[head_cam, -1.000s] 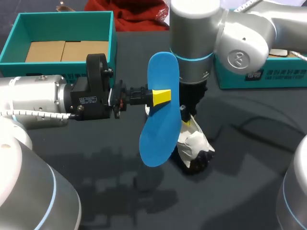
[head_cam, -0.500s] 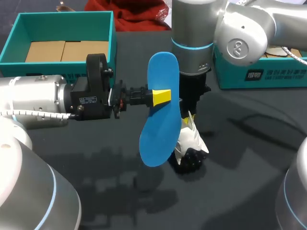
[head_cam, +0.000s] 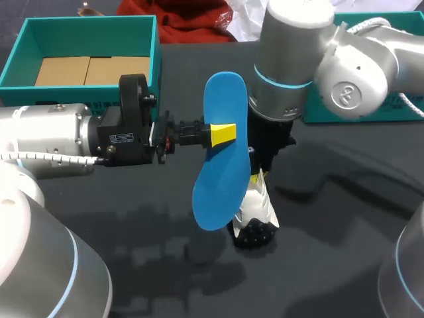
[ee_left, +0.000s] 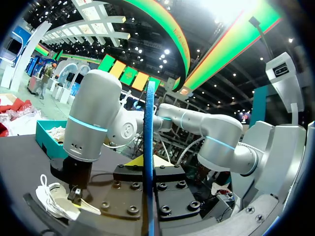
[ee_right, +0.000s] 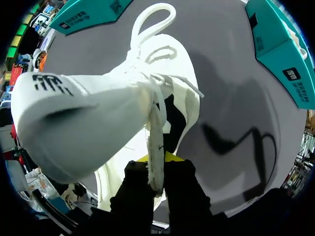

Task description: Take the shoe out of the shoebox, open the shoe tongue, remove and reinsert the insole, then place the shoe into the shoebox

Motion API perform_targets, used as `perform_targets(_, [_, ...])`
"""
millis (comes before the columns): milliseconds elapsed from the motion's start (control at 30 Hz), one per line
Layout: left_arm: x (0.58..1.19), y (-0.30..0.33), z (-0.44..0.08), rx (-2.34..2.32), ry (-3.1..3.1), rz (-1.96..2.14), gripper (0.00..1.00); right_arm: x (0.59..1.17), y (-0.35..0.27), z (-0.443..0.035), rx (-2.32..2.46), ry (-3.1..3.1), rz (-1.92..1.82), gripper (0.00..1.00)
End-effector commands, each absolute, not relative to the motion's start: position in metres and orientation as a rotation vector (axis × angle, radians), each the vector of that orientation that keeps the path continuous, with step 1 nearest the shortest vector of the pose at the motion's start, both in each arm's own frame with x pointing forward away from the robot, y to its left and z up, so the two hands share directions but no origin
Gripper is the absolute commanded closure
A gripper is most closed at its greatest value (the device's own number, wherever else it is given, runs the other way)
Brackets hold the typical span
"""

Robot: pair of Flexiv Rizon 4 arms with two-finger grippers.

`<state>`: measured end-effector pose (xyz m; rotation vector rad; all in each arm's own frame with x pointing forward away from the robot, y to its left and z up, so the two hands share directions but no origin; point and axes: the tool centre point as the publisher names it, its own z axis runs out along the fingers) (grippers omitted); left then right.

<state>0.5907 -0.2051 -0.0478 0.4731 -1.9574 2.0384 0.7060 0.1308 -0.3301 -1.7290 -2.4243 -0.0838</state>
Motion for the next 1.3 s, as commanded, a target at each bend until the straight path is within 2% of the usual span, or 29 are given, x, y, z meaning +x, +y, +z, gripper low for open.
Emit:
perform_targets(33, [0.584, -0.21, -0.042, 0.527, -1.979, 2.053, 1.0, 0.698, 0.117, -0.328, -1.75, -2.405, -0.228, 1.0])
perform_targets(1300, [0.584, -0.21, -0.042, 0.527, -1.979, 2.053, 1.0, 0.694, 0.117, -0.383, -1.711, -2.234, -0.289, 1.0])
